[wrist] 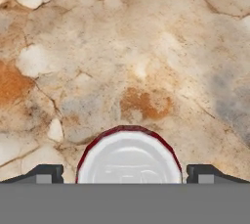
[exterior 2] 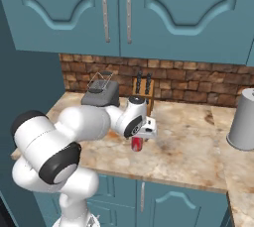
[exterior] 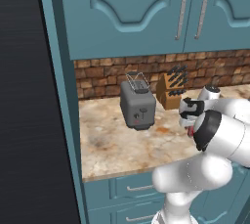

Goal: Four empty soda cans are scattered around the kitchen. Gather all the cans and cluster them next to the stove for recycling.

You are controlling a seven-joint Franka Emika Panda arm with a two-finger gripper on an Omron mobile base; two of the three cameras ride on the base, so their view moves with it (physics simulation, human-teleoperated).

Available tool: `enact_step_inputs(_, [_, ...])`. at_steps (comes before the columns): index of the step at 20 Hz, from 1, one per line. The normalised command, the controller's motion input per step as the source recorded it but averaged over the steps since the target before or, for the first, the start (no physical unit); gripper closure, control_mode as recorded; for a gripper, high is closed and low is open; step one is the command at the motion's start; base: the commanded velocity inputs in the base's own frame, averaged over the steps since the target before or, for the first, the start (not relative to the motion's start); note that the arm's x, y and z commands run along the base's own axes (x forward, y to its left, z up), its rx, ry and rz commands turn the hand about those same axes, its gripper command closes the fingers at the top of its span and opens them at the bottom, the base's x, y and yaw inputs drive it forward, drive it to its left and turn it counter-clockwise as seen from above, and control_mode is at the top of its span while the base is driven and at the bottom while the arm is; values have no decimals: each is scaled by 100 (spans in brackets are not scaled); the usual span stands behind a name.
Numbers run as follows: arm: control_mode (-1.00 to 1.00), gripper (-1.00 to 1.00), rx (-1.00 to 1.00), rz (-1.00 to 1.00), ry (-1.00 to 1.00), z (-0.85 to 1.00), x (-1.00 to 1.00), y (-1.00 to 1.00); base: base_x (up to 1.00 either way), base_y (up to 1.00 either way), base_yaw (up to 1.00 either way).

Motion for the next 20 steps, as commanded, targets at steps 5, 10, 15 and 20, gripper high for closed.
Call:
enact_step_inputs(5, [-100,100,0,0,3,-17,0,0,0,0,0])
enact_step_inputs(10, [-100,100,0,0,0,-4,0,0,0,0,0])
enact_step_inputs(15, [-100,100,0,0,-1,0,-3,0,0,0,0])
enact_step_inputs(20, [-100,100,0,0,-4,3,-19,10,0,0,0])
